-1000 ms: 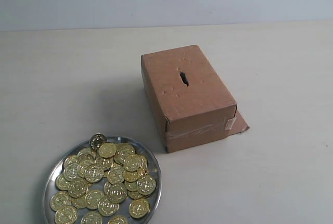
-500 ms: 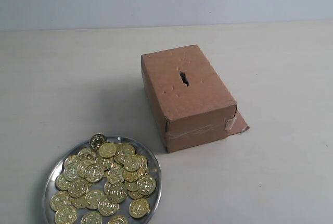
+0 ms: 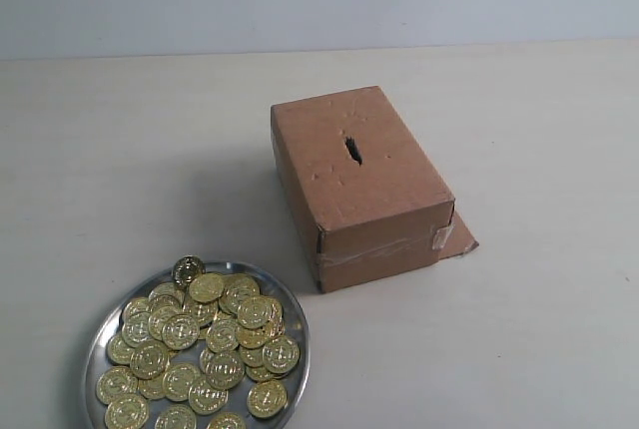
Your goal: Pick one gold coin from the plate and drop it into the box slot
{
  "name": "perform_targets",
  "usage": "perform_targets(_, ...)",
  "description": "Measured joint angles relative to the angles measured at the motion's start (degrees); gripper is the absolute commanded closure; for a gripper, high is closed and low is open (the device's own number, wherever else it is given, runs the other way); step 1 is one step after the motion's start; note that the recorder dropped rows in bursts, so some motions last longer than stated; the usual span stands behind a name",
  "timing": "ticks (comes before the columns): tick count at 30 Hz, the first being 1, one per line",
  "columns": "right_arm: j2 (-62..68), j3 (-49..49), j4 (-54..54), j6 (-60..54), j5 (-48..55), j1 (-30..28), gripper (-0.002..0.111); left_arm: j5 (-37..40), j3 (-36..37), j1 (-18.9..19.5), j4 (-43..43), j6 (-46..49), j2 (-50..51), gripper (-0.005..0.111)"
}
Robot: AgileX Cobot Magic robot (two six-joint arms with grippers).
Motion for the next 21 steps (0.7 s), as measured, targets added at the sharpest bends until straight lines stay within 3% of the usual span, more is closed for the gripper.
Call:
perform_targets(17, 0.0, 0.0, 0.0, 0.0, 0.0, 0.0, 0.108, 0.0, 0.0, 0.0, 0.6, 0.0, 0.0, 0.107)
perform_targets(19, 0.0, 0.0, 0.0, 0.0, 0.0, 0.0, 0.108, 2.4, 0.0, 0.0, 2.8, 0.0, 0.0, 0.107)
perform_targets(21, 0.0, 0.0, 0.0, 0.0, 0.0, 0.0, 0.108, 11.1, 0.0, 0.0, 3.8, 0.0, 0.0, 0.107)
